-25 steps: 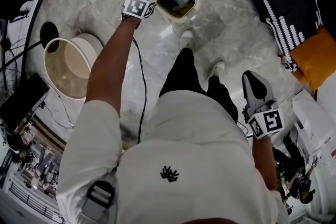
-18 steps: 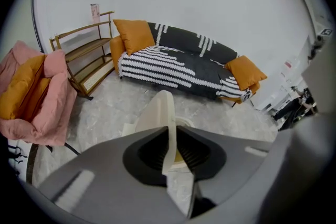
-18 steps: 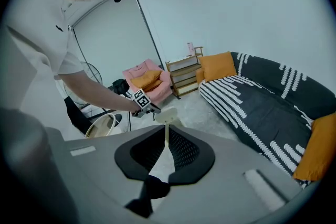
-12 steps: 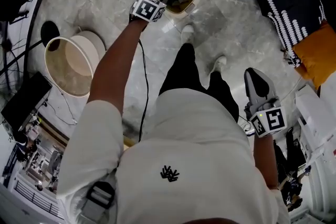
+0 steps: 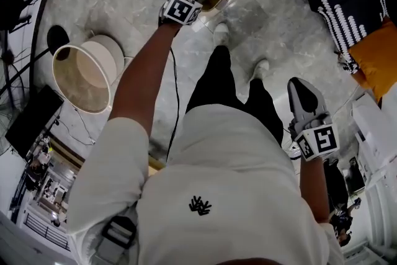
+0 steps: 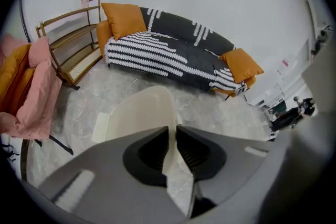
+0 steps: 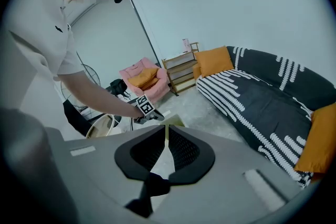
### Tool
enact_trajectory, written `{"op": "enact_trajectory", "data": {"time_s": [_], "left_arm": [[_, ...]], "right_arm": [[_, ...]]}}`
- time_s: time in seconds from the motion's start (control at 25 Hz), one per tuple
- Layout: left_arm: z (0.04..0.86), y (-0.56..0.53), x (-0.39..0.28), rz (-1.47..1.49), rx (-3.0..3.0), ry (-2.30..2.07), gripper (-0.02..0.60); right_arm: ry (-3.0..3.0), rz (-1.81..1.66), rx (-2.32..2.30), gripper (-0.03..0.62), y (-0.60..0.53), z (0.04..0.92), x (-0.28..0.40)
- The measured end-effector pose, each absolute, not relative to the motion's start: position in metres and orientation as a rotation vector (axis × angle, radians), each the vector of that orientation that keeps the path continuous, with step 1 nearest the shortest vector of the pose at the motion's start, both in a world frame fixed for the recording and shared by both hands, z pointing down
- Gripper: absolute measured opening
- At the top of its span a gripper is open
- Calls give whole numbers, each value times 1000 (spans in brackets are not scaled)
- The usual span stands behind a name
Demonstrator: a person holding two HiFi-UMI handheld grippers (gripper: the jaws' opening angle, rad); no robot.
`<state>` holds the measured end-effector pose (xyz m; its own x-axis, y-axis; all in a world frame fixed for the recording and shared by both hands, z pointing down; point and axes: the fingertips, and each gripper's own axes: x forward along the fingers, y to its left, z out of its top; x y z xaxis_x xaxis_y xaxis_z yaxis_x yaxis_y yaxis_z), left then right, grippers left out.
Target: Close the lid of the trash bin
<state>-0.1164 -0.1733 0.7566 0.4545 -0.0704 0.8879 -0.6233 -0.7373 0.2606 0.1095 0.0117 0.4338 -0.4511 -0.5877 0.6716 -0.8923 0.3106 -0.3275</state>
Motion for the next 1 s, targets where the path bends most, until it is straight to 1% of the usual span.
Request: {"op": "enact_trajectory", "data": {"time_s": [1.0], "left_arm": [[848,-132,-80,1293,2022,-529,104]], "right_arm": [[-2059,1049,1273,21,29,479,119]]}}
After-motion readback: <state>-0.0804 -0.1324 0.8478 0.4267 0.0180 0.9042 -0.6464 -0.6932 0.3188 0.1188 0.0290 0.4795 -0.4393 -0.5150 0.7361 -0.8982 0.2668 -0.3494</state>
